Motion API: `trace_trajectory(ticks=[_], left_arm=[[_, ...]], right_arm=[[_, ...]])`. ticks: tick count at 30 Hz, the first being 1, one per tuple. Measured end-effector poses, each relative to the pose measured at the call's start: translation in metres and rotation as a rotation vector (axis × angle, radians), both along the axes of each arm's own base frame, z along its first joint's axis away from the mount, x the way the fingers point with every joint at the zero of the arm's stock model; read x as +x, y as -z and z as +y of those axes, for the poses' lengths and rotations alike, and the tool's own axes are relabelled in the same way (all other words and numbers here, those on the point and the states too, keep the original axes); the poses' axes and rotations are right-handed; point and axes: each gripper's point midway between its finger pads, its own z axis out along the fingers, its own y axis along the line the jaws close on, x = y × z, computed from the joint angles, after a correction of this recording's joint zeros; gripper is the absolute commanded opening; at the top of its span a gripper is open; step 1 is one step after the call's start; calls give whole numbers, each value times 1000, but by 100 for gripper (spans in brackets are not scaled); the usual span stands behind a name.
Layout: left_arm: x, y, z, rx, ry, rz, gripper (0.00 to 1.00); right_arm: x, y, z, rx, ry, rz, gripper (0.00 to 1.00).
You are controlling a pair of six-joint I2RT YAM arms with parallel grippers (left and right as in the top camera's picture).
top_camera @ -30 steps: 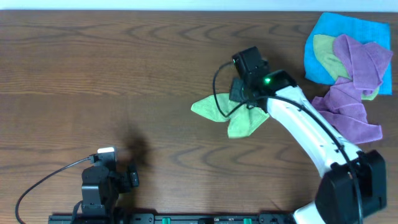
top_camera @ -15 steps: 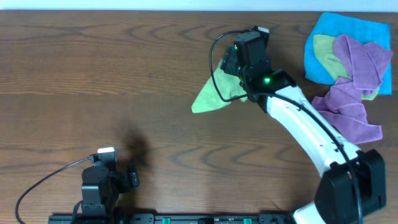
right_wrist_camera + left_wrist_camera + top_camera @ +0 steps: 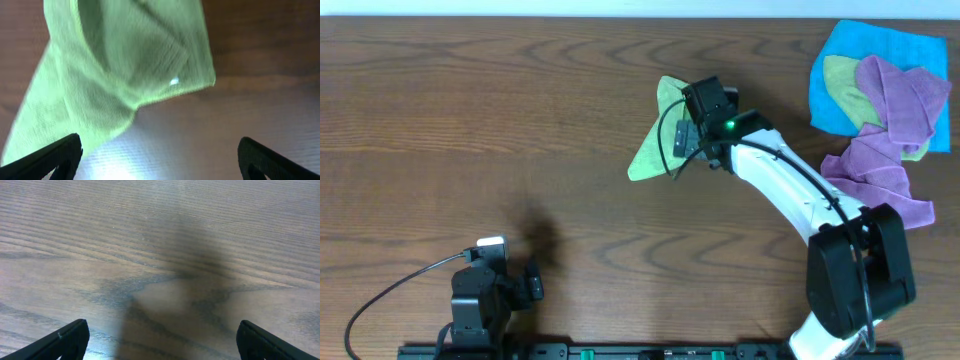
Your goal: Fold the cloth
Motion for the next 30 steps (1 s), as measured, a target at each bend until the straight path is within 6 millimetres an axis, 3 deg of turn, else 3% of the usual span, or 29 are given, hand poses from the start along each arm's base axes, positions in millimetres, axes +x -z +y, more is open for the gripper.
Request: trace_trajectory(ticks=[9, 21, 25, 30], left_arm=[[0, 0, 0, 0, 0, 0, 95], [8, -2, -3, -18, 3, -39, 95], [32, -29, -24, -219, -2, -188, 95], [33, -35, -40, -526, -122, -168, 95]], right_arm=[[-22, -14, 22, 27, -347, 64, 99], [-34, -12, 31, 62, -460, 108, 99], [-37, -10, 28, 62, -454, 128, 99], [-43, -18, 30, 133, -449, 138, 99]])
